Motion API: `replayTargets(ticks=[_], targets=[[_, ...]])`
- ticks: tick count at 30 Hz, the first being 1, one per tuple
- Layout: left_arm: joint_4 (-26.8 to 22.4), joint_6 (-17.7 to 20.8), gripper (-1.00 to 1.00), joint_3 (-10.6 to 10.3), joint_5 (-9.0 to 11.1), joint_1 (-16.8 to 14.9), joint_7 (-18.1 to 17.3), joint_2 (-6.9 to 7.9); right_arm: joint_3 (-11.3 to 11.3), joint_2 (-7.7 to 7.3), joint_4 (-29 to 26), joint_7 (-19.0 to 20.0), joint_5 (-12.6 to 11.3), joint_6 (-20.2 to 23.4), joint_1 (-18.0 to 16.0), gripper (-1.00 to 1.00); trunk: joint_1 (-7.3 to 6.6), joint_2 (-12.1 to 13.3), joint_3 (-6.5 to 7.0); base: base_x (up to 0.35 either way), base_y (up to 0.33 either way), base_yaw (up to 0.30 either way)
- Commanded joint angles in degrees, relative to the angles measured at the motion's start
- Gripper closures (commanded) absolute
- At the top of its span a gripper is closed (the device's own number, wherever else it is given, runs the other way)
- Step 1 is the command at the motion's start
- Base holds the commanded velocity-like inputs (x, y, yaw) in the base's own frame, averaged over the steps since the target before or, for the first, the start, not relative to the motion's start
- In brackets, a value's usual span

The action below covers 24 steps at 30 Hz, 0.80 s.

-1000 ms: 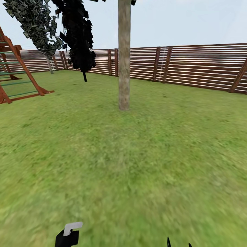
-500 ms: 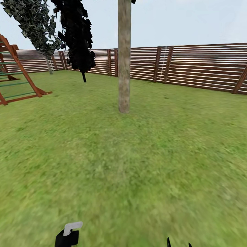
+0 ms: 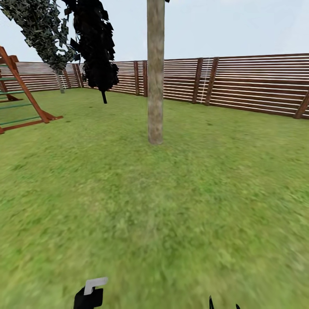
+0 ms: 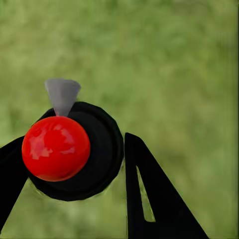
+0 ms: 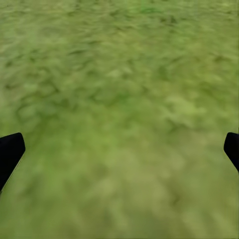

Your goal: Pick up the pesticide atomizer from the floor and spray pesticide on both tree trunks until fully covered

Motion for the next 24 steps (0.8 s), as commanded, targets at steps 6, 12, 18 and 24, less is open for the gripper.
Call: replayTargets(ticks=[6,12,18,24], targets=[[0.0,0.0,1.0,-0.1,-0.1,0.0,0.0,-0.05,0.0,0.0,0.0,0.0,0.0,0.0,0.0,-1.0,0.0,0.0,0.0,0.341,0.0,0.0],[-0.1,-0.1,1.0,0.0,0.0,0.0,-0.1,0.03,0.0,0.0,0.0,0.0,0.0,0.0,0.0,-1.0,0.0,0.0,0.0,0.341,0.0,0.0],[-0.1,-0.1,1.0,0.0,0.1,0.0,-0.1,0.03,0.0,0.0,0.0,0.0,0.0,0.0,0.0,-1.0,0.0,0.0,0.0,0.341,0.002,0.0],[-0.2,-0.1,1.0,0.0,0.1,0.0,-0.1,0.03,0.0,0.0,0.0,0.0,0.0,0.0,0.0,-1.0,0.0,0.0,0.0,0.341,0.089,0.0]])
